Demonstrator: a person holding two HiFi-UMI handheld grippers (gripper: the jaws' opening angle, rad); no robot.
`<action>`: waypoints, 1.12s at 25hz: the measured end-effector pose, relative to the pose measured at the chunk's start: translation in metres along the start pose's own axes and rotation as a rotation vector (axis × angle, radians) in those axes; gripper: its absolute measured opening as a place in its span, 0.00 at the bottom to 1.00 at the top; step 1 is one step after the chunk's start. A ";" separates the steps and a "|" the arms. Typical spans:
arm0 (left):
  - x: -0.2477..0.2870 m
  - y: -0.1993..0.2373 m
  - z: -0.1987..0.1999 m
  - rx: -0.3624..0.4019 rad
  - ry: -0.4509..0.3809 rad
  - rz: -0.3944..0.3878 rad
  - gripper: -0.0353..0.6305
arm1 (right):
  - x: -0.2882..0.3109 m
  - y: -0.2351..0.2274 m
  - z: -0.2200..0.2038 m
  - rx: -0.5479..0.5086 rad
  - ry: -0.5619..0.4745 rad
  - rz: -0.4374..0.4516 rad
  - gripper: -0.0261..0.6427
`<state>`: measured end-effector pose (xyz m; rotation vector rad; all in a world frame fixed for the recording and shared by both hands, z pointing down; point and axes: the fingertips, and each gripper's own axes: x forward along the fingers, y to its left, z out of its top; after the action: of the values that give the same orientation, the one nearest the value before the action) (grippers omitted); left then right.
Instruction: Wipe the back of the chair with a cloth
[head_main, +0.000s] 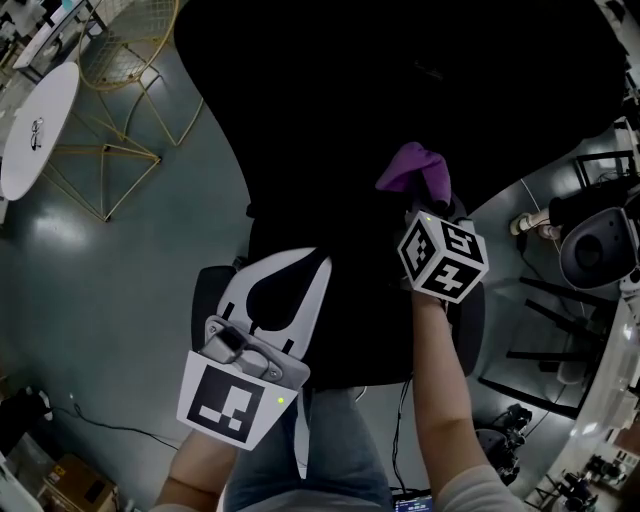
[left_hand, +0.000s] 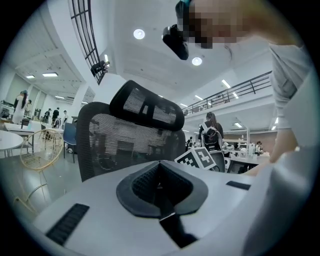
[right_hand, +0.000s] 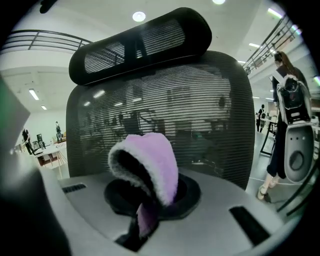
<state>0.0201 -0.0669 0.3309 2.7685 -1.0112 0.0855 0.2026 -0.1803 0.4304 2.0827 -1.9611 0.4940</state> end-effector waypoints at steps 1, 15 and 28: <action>-0.003 0.003 0.000 -0.002 -0.002 0.006 0.07 | 0.001 0.007 0.000 -0.003 0.002 0.007 0.11; -0.058 0.048 -0.002 -0.019 -0.014 0.112 0.07 | 0.015 0.093 -0.004 -0.048 0.017 0.090 0.11; -0.101 0.082 -0.003 -0.030 -0.026 0.186 0.07 | 0.027 0.178 -0.012 -0.088 0.039 0.190 0.11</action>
<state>-0.1102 -0.0638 0.3344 2.6494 -1.2633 0.0610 0.0260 -0.2128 0.4421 1.8316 -2.1284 0.4706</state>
